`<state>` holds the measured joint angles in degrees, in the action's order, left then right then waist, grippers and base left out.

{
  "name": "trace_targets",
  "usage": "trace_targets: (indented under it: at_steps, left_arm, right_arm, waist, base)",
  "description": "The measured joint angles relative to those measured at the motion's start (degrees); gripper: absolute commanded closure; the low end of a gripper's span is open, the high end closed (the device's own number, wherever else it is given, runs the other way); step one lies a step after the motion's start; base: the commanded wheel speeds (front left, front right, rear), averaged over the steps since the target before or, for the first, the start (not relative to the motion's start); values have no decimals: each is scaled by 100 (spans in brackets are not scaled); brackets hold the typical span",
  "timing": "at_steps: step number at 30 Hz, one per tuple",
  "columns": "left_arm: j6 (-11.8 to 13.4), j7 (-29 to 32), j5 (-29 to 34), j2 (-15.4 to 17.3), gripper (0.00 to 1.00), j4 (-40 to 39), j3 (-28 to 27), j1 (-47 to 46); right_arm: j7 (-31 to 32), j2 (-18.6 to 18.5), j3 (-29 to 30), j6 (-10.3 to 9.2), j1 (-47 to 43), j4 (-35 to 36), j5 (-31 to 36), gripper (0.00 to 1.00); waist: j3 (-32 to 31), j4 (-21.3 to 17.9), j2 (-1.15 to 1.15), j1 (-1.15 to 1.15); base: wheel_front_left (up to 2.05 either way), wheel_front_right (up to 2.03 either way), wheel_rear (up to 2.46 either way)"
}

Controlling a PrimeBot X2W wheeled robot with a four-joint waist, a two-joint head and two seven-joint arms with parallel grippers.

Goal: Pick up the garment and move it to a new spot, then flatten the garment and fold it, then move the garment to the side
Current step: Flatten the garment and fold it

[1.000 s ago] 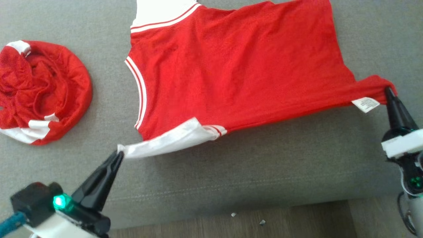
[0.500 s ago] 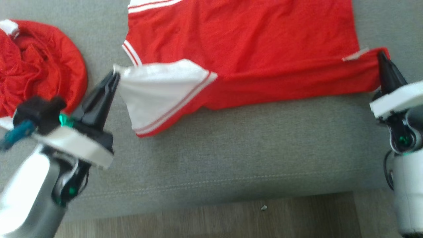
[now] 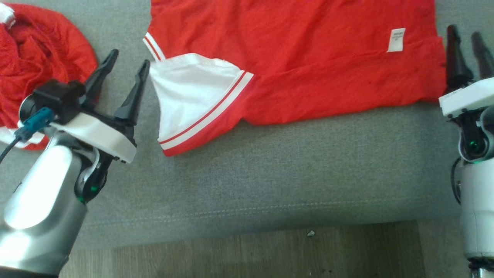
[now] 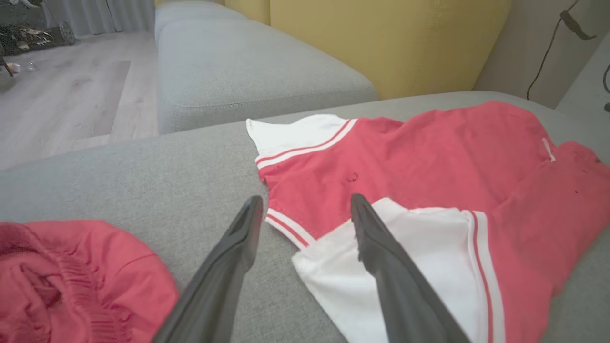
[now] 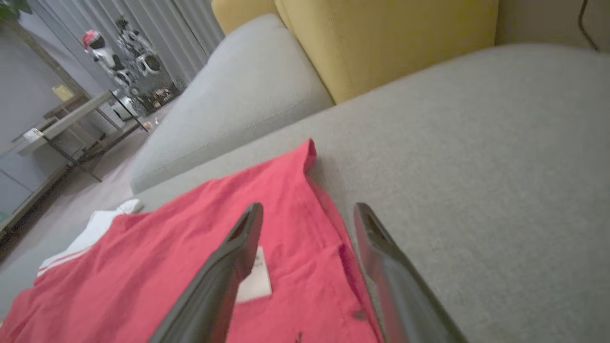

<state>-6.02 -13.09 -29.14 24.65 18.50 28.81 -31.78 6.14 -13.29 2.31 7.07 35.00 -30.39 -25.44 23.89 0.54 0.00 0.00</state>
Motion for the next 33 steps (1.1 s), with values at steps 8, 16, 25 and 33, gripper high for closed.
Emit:
trace_targets:
  at_steps: [8, 16, 25, 33]
  left_arm:
    - [756, -22, -381, -198, 0, -568, -344, 1302]
    - [910, 200, -651, -487, 0, -749, -45, 2319]
    - [643, 293, -736, -701, 0, -90, 99, 1951]
    - [422, 290, -765, -712, 100, 287, 219, 1674]
  right_arm:
    - [-298, 198, -66, 0, -951, 761, 523, 0]
    - [-302, 582, 3, 0, -1462, 938, 601, 0]
    - [-222, 642, 85, 0, -1463, 926, 703, 0]
    - [9, 638, 187, 0, -1460, 708, 826, 0]
  waist:
    - [-396, -119, 0, 0]
    - [-666, -115, 0, 0]
    - [-631, -161, 0, 0]
    - [-606, -225, 0, 0]
  base:
    - [0, 0, 0]
    - [0, 0, 0]
    - [0, 0, 0]
    - [0, 0, 0]
